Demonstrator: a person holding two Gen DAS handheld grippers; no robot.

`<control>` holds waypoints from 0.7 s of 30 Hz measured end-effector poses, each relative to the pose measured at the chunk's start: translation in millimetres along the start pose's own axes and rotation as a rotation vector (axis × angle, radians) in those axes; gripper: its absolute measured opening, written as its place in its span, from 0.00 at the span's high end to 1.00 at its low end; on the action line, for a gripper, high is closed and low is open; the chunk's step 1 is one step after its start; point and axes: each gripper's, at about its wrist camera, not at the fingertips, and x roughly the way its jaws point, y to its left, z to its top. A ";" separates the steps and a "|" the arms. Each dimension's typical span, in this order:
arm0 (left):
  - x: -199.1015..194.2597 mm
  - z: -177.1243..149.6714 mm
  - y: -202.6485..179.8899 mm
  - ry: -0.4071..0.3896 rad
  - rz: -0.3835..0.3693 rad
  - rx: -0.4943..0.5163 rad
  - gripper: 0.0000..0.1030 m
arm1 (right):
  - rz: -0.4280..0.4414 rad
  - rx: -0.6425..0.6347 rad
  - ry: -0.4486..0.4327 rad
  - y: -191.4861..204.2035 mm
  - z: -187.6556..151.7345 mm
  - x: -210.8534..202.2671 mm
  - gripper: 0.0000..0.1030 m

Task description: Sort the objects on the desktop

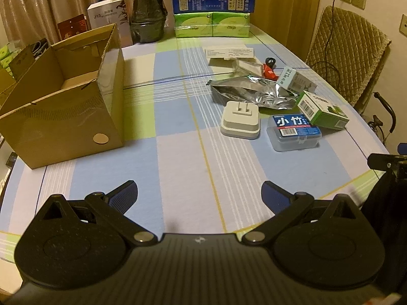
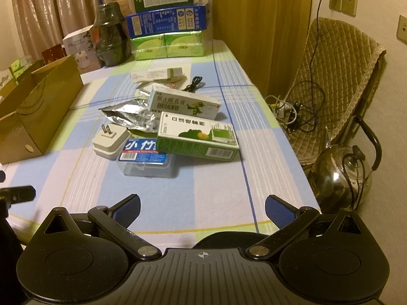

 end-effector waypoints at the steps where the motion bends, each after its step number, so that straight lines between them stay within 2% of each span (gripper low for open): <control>1: -1.0 0.3 0.6 0.002 -0.007 0.003 0.01 | 0.012 0.012 -0.005 0.5 0.0 -1.3 0.02; 8: -5.0 11.0 -2.6 -0.007 -0.062 0.012 0.01 | 0.068 0.014 -0.025 23.2 -0.5 6.4 0.02; 15: 3.7 34.8 -3.0 -0.026 -0.053 0.041 0.01 | 0.099 0.021 -0.044 37.5 3.4 34.2 0.02; 21: 30.1 46.9 5.4 0.001 -0.056 0.037 0.01 | 0.112 0.028 -0.037 50.3 6.0 66.7 0.02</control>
